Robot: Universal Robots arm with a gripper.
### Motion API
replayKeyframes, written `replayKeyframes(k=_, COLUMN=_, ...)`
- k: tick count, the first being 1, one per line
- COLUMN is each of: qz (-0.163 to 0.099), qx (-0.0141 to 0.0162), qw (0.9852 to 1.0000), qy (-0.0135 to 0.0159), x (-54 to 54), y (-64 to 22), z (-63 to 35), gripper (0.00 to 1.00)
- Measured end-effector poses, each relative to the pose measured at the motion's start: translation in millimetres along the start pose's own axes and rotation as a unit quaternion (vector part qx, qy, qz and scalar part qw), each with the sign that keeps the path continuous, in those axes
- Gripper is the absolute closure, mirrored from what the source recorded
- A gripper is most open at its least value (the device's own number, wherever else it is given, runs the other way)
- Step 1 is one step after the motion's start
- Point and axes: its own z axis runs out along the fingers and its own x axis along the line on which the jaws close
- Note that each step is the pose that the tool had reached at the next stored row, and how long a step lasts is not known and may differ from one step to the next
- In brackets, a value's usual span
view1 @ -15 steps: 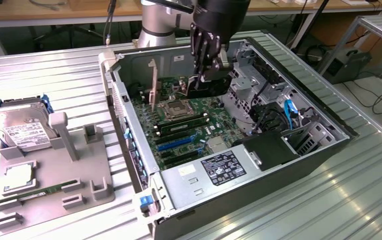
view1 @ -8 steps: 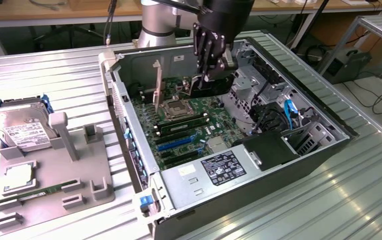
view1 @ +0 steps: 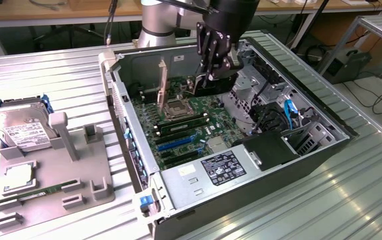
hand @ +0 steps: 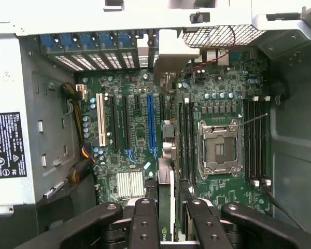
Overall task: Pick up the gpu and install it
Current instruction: 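Insert the gpu into the slot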
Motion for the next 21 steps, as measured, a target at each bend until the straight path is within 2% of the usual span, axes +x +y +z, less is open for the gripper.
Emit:
replayKeyframes(k=2, qz=-0.001, qx=-0.0003, qw=1.0000, qy=-0.0049, x=0.0, y=-0.2, z=0.0, gripper=0.74)
replayKeyframes(k=3, qz=-0.003, qx=-0.0004, qw=1.0000, qy=-0.0059, x=0.0, y=-0.3, z=0.0, gripper=0.74)
replayKeyframes(k=7, qz=-0.018, qx=-0.0010, qw=0.9998, qy=-0.0059, x=0.0, y=-0.5, z=0.0, gripper=0.74)
replayKeyframes(k=21, qz=-0.018, qx=-0.0011, qw=0.9998, qy=-0.0059, x=0.1, y=-0.4, z=2.1, gripper=0.74)
